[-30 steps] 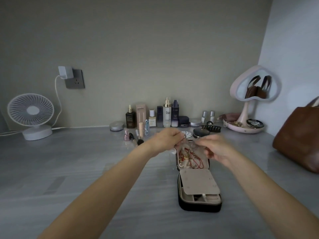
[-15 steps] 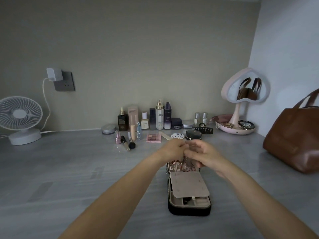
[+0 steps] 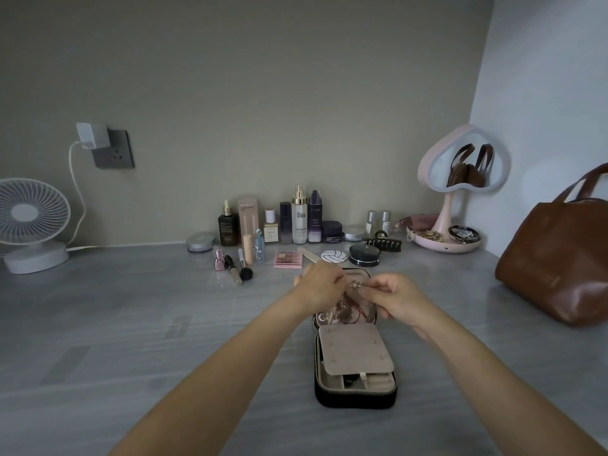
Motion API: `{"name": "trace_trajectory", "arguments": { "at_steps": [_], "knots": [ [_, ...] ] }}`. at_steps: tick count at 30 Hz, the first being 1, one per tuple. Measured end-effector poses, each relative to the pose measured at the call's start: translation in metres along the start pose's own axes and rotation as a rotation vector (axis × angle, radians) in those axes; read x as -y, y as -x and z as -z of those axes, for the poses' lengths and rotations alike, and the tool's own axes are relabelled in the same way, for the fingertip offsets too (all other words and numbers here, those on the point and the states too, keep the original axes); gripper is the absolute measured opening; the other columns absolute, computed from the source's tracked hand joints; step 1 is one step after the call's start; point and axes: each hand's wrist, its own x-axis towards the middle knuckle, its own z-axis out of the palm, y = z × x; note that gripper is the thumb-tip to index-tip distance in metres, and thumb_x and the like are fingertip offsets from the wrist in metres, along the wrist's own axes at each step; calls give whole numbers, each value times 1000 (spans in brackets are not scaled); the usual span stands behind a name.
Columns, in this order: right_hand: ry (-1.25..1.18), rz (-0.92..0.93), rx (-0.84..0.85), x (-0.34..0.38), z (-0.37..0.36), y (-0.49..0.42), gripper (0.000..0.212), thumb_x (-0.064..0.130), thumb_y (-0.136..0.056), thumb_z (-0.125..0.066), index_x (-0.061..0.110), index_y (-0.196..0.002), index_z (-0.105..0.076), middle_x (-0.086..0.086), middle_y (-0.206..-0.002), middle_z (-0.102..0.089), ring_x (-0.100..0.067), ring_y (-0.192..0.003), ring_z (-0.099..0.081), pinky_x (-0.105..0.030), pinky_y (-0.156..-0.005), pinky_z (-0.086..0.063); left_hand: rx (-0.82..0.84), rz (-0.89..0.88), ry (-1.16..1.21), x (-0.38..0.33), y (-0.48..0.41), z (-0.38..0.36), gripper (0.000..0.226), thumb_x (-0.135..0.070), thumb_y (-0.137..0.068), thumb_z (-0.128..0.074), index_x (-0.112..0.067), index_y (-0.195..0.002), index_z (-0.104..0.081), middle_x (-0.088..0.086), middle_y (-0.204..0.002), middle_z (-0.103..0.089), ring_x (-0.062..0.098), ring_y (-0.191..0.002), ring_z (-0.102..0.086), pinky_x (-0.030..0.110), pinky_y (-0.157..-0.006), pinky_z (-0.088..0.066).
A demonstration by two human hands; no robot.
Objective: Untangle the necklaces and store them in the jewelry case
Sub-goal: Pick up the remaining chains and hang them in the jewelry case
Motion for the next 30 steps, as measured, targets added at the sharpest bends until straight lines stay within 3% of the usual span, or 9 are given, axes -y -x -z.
{"name": "trace_trajectory", "arguments": {
  "at_steps": [3, 6, 10, 13, 17, 19, 22, 27, 30],
  "knots": [
    [23, -14, -36, -2, 3, -4, 3, 8, -86, -61, 8, -84, -63, -5, -64, -58, -1, -29, -37, -11, -35, -29, -16, 7, -22, 2, 1, -2, 41, -30, -93, -41, -19, -54, -42, -1, -71, -43, 25, -92, -45, 35, -73, -31],
    [122, -5, -35, -5, 5, -12, 15, 9, -86, -60, 16, -73, -61, -6, -64, -56, 0, -30, -37, -12, -37, -30, 13, -25, -60, 4, 1, -3, 34, -32, -92, -45, -19, -63, -56, 0, -78, -50, 20, -93, -42, 35, -76, -30],
    [359, 54, -58, -6, 4, -20, 19, 17, -85, -63, 27, -69, -59, -1, -69, -62, -9, -60, -55, -24, -60, -44, 5, -53, 48, 17, -8, 1, 21, -42, -81, -62, -25, -90, -71, -3, -95, -67, 21, -102, -55, 38, -88, -45],
    [463, 90, -72, -2, 3, -23, 12, 20, -86, -62, 22, -74, -63, 0, -74, -64, -17, -71, -58, -30, -69, -45, -71, -28, 42, 13, -8, 8, 48, -45, -73, -69, -29, -117, -59, -5, -124, -55, 21, -125, -39, 41, -107, -31],
    [630, 168, -110, 10, 0, -30, 10, 21, -85, -62, 12, -81, -66, -3, -74, -65, -21, -72, -59, -33, -68, -47, -12, 10, -49, 2, -5, 4, 90, -53, -65, -74, -28, -140, -31, 2, -147, -34, 27, -137, -25, 46, -110, -20],
    [684, 180, -128, 15, -2, -33, 10, 24, -85, -62, 18, -77, -64, 3, -71, -61, -17, -71, -56, -31, -67, -46, -11, 13, -43, 2, -9, -5, 93, -55, -65, -73, -25, -141, -28, 3, -143, -40, 26, -134, -33, 45, -106, -24],
    [733, 156, -123, 18, -5, -35, 11, 25, -85, -61, 20, -75, -62, 2, -74, -64, -18, -76, -59, -32, -70, -50, -105, 24, -35, 6, -14, -18, 78, -53, -70, -68, -22, -134, -37, 1, -127, -56, 24, -123, -47, 41, -96, -29],
    [780, 157, -131, 11, -3, -34, 12, 26, -85, -61, 15, -87, -67, -2, -75, -62, -22, -80, -58, -31, -68, -46, -216, 19, 19, 12, -16, -24, 46, -40, -80, -61, -25, -122, -51, -1, -120, -61, 22, -117, -50, 38, -95, -31],
    [730, 192, -193, 7, -3, -33, 17, 25, -83, -64, 18, -97, -59, 0, -79, -62, -22, -80, -58, -32, -68, -45, -264, 1, 37, 13, -15, -25, 35, -39, -81, -60, -26, -113, -56, -2, -114, -63, 21, -113, -52, 37, -92, -33]
  ]
}}
